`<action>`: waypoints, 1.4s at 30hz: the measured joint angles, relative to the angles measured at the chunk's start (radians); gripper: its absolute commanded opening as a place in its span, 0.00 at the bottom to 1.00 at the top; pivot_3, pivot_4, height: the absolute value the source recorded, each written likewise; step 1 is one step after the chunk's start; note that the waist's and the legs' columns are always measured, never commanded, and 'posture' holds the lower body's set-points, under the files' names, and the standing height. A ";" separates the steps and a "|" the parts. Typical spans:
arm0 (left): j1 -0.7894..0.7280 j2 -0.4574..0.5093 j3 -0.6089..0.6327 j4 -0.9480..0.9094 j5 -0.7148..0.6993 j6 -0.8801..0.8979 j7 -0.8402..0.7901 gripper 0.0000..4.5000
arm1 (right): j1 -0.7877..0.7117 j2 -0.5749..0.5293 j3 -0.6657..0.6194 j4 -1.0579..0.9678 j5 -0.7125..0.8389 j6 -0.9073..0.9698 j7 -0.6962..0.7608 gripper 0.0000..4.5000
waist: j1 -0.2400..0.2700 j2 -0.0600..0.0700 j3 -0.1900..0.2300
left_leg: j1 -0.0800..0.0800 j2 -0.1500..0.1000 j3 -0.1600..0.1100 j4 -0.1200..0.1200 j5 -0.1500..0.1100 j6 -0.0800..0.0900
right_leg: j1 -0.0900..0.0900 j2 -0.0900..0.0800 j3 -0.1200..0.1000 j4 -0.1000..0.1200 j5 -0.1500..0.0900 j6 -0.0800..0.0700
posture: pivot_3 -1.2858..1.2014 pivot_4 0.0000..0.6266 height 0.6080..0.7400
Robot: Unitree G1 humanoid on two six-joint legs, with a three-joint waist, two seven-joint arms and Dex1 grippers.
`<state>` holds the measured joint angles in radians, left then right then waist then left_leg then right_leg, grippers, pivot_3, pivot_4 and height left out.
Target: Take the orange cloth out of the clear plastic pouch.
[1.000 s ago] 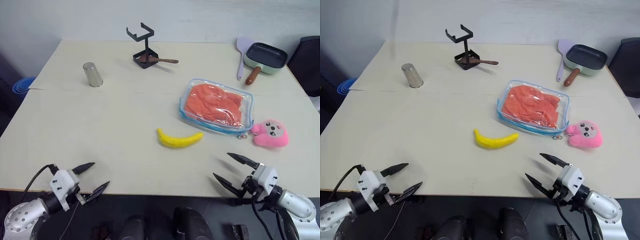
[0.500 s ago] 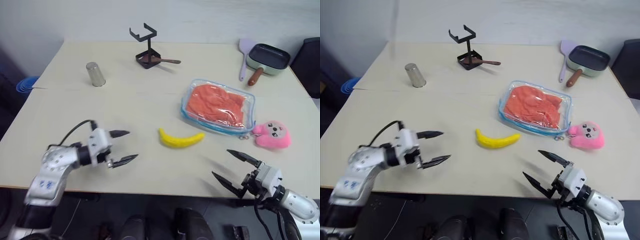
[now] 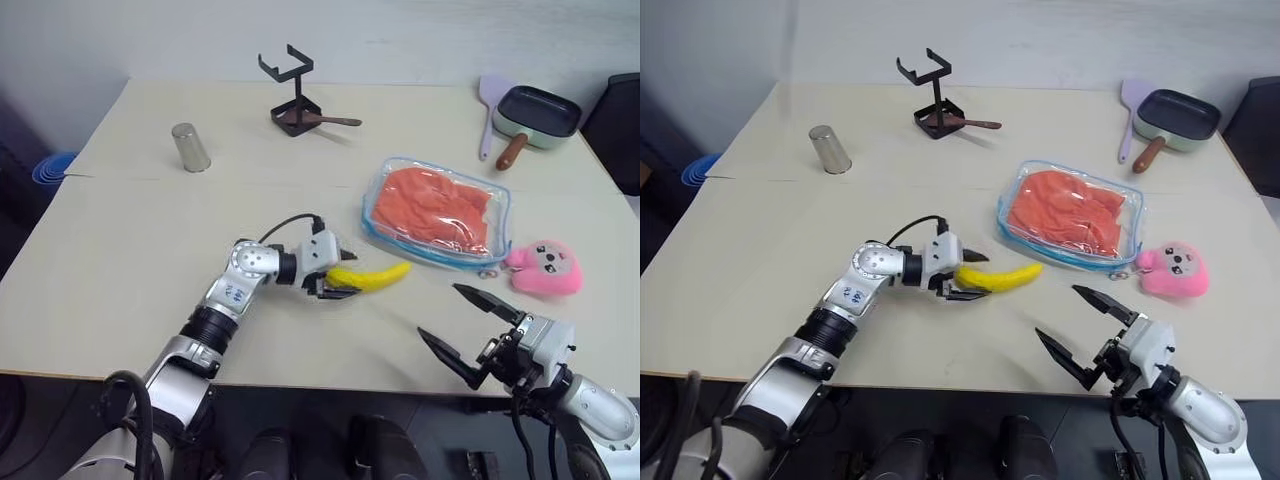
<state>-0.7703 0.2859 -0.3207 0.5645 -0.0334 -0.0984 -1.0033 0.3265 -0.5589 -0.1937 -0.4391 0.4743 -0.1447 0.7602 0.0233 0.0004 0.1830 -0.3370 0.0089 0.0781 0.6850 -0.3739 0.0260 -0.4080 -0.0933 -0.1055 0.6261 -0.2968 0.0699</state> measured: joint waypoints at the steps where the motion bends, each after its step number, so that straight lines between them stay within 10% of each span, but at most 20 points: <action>1: -0.004 0.005 0.001 0.002 0.001 0.000 -0.007 0.44 | -0.009 0.000 -0.002 -0.003 0.000 0.011 -0.009 1.00 | 0.000 0.000 0.000 | 0.000 0.000 0.000 0.000 0.000 0.000 | 0.000 0.000 0.000 0.000 0.000 0.000 | 0.52 0.24 1.00; 5: 0.029 0.030 0.045 -0.007 -0.016 -0.014 -0.010 0.25 | -0.099 0.005 0.002 -0.004 0.002 0.059 -0.030 1.00 | -0.006 0.000 0.000 | 0.000 0.001 0.000 0.000 0.000 0.000 | 0.000 0.000 0.000 0.000 0.000 0.000 | 0.52 0.24 1.00; 18: 0.696 0.276 0.707 -0.641 -0.214 0.416 0.392 0.25 | -0.355 0.022 0.245 0.126 0.011 0.068 0.220 1.00 | -0.032 -0.002 0.001 | 0.000 0.002 -0.005 -0.001 0.000 0.000 | 0.001 -0.003 -0.001 0.000 0.000 0.000 | 0.52 0.24 1.00; 29: 0.851 0.366 0.882 -0.809 -0.311 0.485 0.370 0.97 | -0.408 0.005 0.186 0.250 0.011 0.122 0.214 1.00 | -0.003 -0.003 0.001 | -0.001 -0.001 -0.010 -0.001 -0.001 -0.001 | 0.002 -0.005 -0.002 -0.004 0.000 -0.001 | 0.52 0.24 1.00; 42: 0.857 0.421 0.710 -0.887 -0.436 0.327 0.063 1.00 | -0.784 -0.098 0.333 0.568 -0.520 0.188 -0.058 0.91 | -0.051 -0.001 0.001 | -0.002 -0.001 -0.009 -0.001 0.001 -0.002 | -0.001 -0.004 -0.002 -0.001 -0.001 -0.001 | 0.52 0.24 1.00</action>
<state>0.0862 0.7066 0.3898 -0.3228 -0.4696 0.2282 -0.9408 -0.4578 -0.6569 0.1392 0.1292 -0.0454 0.0432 0.7020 -0.0278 -0.0003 0.1844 -0.3386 0.0081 0.0691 0.6837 -0.3729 0.0237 -0.4085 -0.0973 -0.1075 0.6247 -0.2974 0.0686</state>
